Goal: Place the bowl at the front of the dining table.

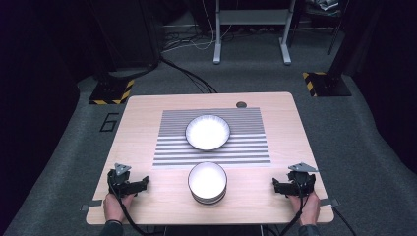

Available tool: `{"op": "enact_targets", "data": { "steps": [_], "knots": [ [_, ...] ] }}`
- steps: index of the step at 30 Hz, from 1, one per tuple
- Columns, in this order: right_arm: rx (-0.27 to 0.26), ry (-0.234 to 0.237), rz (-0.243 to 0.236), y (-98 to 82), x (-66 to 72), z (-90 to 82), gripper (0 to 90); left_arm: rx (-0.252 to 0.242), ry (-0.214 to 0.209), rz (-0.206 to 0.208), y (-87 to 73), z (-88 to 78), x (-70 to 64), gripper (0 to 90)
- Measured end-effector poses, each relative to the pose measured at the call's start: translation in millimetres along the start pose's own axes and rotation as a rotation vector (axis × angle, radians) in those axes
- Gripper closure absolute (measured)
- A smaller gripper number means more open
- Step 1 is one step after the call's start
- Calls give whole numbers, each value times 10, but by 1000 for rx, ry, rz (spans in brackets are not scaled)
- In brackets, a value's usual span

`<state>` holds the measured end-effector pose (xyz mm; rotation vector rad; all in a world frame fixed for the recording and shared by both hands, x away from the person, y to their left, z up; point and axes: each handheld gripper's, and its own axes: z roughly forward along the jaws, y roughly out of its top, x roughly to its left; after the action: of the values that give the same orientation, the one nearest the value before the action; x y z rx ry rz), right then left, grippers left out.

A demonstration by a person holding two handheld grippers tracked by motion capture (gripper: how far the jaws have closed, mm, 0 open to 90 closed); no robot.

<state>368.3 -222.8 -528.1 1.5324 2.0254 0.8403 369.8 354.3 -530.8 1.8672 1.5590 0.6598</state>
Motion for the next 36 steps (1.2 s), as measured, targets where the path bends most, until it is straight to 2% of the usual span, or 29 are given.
{"op": "enact_targets", "data": {
  "steps": [3, 7, 10, 13, 14, 22, 36],
  "knots": [
    [5, 17, 9, 7, 14, -30, 22, 10, 20, -18, -2, -16, -24, 59],
    [-18, 30, 12, 43, 78, -105, 29, 30, 31, -31, 9, -36, -44, 67],
    [-32, 50, -10, 158, 181, -208, 31, 30, -30, -42, 54, -95, -85, 38],
    [-37, 61, -24, 214, 244, -255, 37, 13, -48, -36, 83, -148, -115, 35],
    [-37, 76, -39, 262, 308, -291, 40, 7, -69, -36, 112, -188, -151, 34],
    [-36, 114, -68, 379, 513, -360, 49, -7, -107, -1, 210, -282, -313, 31],
    [-54, 158, -118, 587, 718, -489, 58, -42, -155, 32, 372, -438, -488, 36]
  ]
}}
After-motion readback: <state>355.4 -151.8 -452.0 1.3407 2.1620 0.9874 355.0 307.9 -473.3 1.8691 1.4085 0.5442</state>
